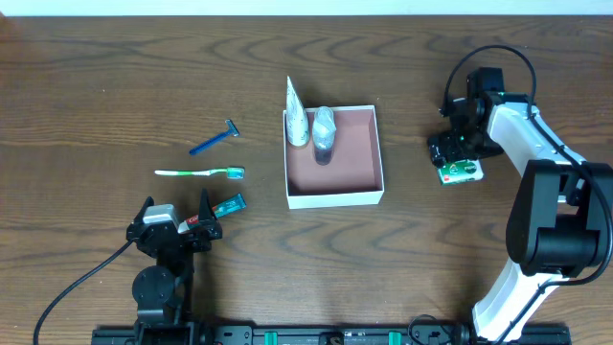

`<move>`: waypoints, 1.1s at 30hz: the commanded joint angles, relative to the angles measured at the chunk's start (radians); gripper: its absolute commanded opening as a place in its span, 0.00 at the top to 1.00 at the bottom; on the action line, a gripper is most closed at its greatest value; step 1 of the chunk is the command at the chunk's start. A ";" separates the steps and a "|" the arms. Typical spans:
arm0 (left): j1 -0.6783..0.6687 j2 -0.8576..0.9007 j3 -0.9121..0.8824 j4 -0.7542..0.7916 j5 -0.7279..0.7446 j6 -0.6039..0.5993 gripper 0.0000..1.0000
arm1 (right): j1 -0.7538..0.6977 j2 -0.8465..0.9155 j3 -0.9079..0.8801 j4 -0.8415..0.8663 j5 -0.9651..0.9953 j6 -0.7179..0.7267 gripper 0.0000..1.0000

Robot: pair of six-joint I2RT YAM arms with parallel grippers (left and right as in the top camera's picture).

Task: Pack container
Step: 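Lower the right gripper onto the green Dettol soap and grasp it, then carry the soap into the box and release it beside the bottle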

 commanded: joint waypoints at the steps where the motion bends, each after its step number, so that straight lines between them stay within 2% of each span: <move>1: 0.006 -0.001 -0.024 -0.032 -0.005 0.005 0.02 | -0.008 0.011 -0.030 -0.005 -0.032 0.029 0.04; 10: 0.005 -0.001 -0.024 -0.033 -0.005 0.005 0.02 | -0.014 0.011 -0.119 0.033 -0.033 0.033 0.05; 19: 0.005 -0.001 -0.024 -0.032 -0.005 0.005 0.02 | -0.016 0.011 -0.112 0.052 -0.033 0.088 0.14; 26: 0.005 -0.001 -0.024 -0.033 -0.005 0.005 0.02 | -0.013 0.008 -0.023 0.009 -0.035 0.130 0.15; 33: 0.006 -0.001 -0.024 -0.032 -0.005 0.005 0.02 | -0.006 0.004 0.159 -0.114 -0.140 0.145 0.15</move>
